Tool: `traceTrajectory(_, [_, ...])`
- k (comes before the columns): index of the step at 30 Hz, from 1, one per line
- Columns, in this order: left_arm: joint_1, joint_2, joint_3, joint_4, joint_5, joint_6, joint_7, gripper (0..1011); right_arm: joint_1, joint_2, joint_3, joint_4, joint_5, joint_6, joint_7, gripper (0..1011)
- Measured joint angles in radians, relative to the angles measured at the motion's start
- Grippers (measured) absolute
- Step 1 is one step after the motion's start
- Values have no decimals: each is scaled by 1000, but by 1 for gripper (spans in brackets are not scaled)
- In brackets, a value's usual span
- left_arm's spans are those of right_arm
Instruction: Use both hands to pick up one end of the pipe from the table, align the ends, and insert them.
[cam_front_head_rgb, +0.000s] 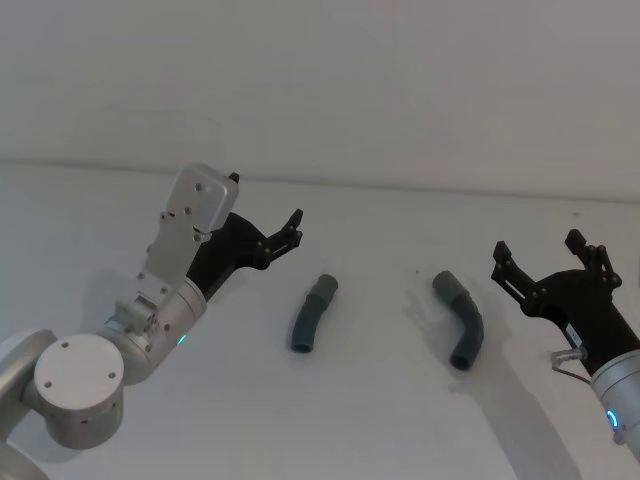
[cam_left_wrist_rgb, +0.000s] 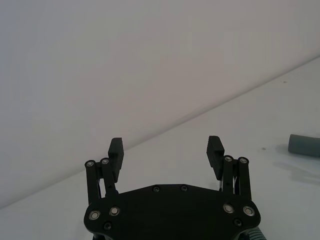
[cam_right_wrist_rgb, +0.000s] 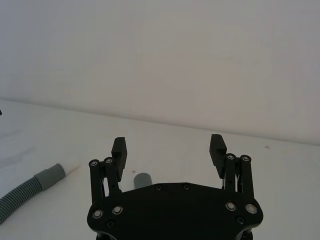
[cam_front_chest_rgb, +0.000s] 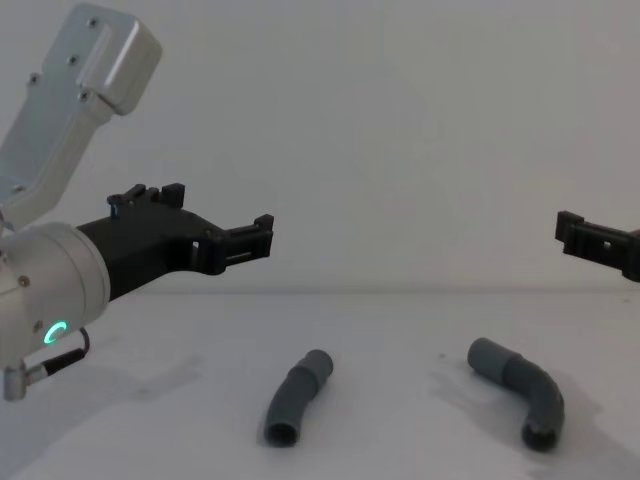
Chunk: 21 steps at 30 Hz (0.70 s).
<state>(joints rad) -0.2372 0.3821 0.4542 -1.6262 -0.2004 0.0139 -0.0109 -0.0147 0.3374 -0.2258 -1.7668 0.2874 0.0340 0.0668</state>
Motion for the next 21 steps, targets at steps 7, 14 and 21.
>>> traceTrajectory(7, [0, 0, 0, 0, 0, 0, 0, 1001, 0, 0, 0, 0, 0, 0, 0, 1002])
traceTrajectory(14, [0, 0, 0, 0, 0, 0, 0, 1001, 0, 0, 0, 0, 0, 0, 0, 1002])
traceTrajectory(21, [0, 0, 0, 0, 0, 0, 0, 1001, 0, 0, 0, 0, 0, 0, 0, 1002])
